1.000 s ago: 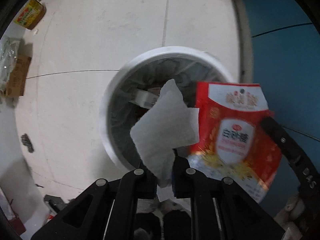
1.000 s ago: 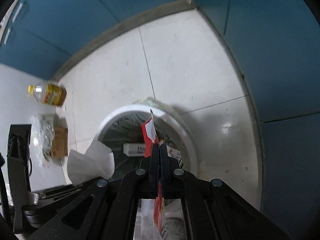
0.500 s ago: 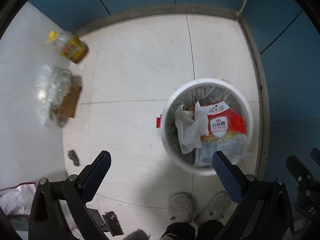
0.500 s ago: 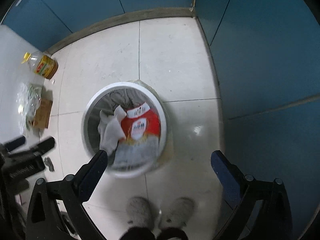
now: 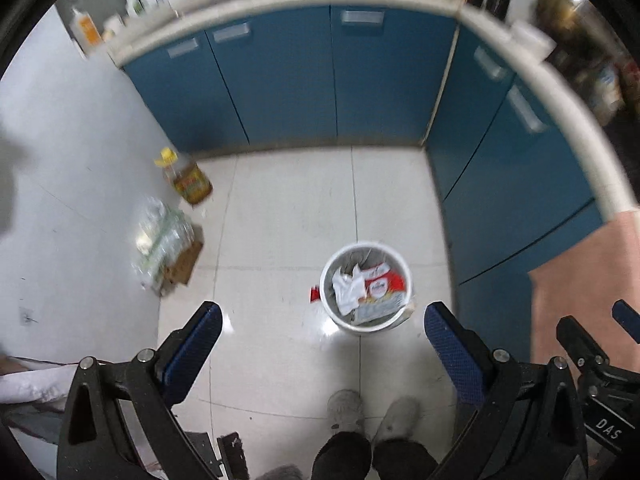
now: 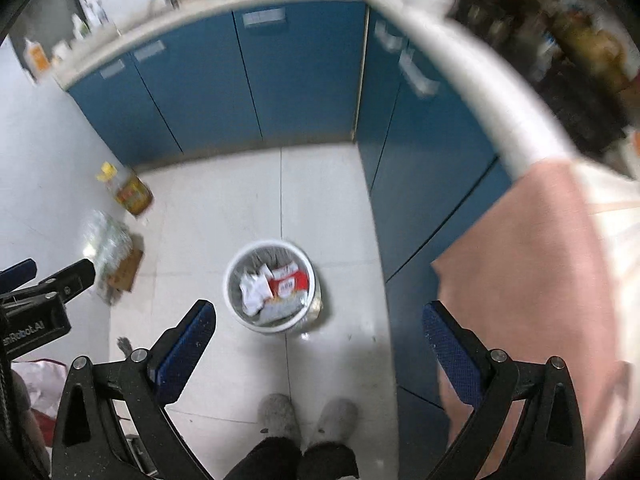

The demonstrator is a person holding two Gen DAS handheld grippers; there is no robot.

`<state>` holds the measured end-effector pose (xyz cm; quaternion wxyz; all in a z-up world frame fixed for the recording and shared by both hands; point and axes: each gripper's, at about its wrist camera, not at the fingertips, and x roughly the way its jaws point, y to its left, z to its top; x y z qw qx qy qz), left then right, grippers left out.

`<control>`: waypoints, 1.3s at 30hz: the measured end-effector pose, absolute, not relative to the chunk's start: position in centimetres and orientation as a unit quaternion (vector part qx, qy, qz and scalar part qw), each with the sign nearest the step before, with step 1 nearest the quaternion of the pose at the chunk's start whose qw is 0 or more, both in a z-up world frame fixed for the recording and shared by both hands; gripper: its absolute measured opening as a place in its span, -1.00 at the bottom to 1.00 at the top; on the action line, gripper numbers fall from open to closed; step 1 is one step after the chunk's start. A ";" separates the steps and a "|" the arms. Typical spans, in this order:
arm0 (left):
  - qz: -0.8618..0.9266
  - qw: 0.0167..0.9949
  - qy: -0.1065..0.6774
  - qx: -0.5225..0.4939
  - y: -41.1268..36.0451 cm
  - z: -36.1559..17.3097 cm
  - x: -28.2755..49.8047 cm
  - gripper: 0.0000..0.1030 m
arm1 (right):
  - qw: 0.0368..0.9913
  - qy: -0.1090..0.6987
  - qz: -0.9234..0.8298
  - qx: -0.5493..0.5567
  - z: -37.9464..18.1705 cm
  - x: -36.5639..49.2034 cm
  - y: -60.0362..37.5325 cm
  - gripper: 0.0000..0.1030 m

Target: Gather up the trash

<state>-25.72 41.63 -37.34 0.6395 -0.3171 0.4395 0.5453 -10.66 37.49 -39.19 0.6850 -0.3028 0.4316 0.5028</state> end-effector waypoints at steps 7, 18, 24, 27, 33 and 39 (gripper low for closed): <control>0.574 0.661 0.387 -0.289 34.0 -25.1 -27.2 1.00 | 0.700 0.396 0.534 -0.259 -24.3 -11.0 29.2 1.00; 0.548 0.697 0.322 -0.332 23.7 -15.1 -27.1 1.00 | 0.631 0.388 0.626 -0.242 -12.6 -10.9 19.2 1.00; 0.530 0.716 0.303 -0.338 20.8 -12.4 -27.0 1.00 | 0.614 0.379 0.651 -0.235 -9.3 -11.2 15.7 1.00; 0.521 0.723 0.301 -0.338 19.8 -11.7 -27.0 1.00 | 0.611 0.378 0.655 -0.232 -8.2 -11.4 14.8 1.00; 0.523 0.725 0.301 -0.334 18.4 -11.7 -27.5 1.00 | 0.610 0.386 0.656 -0.221 -7.5 -11.7 13.2 1.00; 0.529 0.717 0.303 -0.338 17.5 -11.9 -28.4 1.00 | 0.607 0.391 0.656 -0.220 -7.9 -12.0 12.9 1.00</control>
